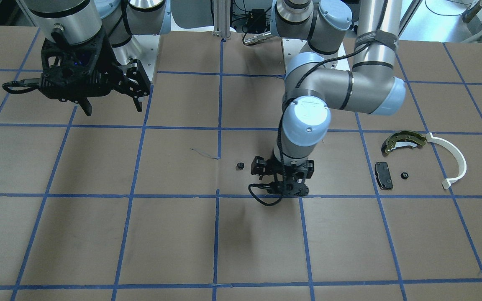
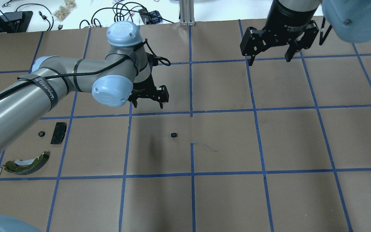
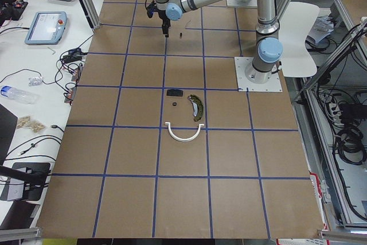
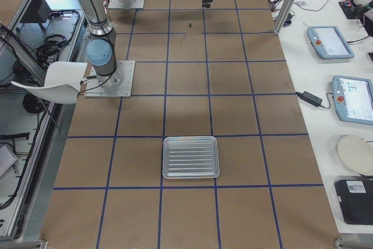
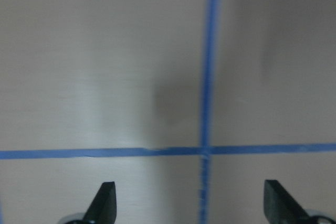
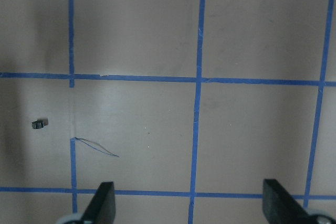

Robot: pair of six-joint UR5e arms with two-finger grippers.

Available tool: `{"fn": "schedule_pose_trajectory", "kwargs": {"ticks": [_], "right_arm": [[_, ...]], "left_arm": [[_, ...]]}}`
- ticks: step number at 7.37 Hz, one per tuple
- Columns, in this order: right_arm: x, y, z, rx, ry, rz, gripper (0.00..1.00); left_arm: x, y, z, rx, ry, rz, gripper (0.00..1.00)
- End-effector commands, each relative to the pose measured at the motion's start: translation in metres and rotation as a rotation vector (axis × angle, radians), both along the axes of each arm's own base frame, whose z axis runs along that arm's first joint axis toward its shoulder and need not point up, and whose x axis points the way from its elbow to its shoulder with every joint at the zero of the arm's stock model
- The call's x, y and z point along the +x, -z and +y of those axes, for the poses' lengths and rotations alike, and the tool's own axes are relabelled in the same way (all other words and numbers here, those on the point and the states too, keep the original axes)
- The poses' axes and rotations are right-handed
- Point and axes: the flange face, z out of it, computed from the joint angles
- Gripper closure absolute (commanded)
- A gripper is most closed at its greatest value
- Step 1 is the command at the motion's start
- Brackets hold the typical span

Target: Place bearing gear from tray to pile

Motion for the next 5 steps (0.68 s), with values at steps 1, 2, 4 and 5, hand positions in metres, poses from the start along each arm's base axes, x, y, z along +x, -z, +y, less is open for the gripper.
{"fn": "schedule_pose_trajectory", "kwargs": {"ticks": [1,2,4,5], "right_arm": [[-0.024,0.007,0.005,0.013,0.035,0.007,0.0],[-0.026,0.005,0.004,0.006,0.013,0.009,0.0],[-0.031,0.004,0.0,-0.016,0.021,0.012,0.0],[-0.033,0.002,-0.006,-0.06,0.021,0.01,0.0]], "left_arm": [[-0.03,0.027,0.032,0.065,-0.064,0.025,0.0],[-0.029,0.043,0.046,0.093,-0.082,0.015,0.0],[-0.032,0.063,0.059,0.104,-0.149,0.057,0.0],[-0.032,0.07,0.062,0.094,-0.153,0.065,0.0]]}}
